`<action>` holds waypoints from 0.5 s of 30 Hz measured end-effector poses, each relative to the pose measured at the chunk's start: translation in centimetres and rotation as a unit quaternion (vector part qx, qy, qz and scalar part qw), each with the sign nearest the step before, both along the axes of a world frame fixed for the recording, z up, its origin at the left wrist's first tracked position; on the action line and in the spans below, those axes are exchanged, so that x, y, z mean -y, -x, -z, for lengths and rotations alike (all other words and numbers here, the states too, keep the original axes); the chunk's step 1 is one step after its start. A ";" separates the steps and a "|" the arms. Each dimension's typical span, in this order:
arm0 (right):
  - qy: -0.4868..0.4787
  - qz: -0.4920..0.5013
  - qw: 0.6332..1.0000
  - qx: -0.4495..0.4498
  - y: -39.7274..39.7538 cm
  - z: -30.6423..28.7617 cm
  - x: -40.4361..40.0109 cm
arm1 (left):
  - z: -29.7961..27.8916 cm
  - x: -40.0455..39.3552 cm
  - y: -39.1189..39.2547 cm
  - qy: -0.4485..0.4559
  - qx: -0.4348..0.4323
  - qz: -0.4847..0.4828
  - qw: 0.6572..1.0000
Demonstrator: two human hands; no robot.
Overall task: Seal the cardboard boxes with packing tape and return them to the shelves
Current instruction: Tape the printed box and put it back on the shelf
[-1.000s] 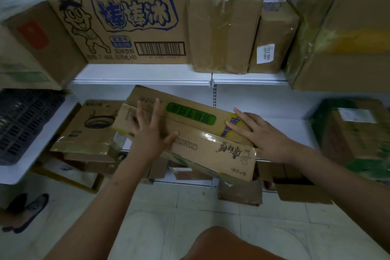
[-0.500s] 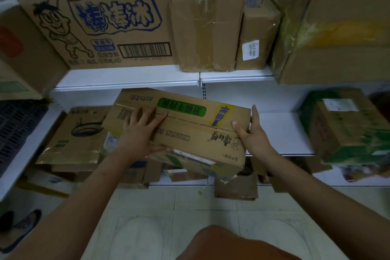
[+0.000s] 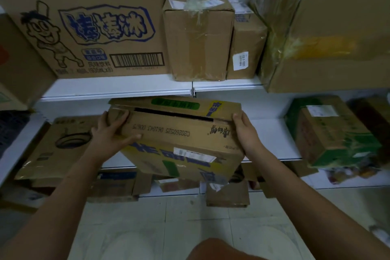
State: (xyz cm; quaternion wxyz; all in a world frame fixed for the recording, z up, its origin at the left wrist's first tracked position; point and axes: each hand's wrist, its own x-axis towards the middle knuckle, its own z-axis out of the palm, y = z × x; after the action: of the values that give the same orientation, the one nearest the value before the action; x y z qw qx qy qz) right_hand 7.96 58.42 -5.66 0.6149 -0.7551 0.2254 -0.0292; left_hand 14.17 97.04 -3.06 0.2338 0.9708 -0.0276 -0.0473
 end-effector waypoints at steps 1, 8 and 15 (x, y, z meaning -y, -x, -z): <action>0.012 0.000 1.000 0.012 -0.4 -0.7 0.6 | 0.0 0.2 0.1 0.006 -0.006 0.006 1.000; 0.053 0.028 0.998 -0.008 -2.7 -2.1 8.7 | 0.2 6.6 -0.1 0.015 0.024 0.039 0.999; 0.169 0.051 0.984 -0.010 -3.2 -1.5 8.2 | 1.4 14.1 -2.6 -0.008 0.030 -0.115 0.993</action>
State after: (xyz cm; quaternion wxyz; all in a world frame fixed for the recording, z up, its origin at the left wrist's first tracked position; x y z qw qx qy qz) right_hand 11.14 50.24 -4.15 0.4742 -0.8358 0.2616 -0.0905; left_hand 16.72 82.94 -4.49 0.2288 0.9703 0.0778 0.0087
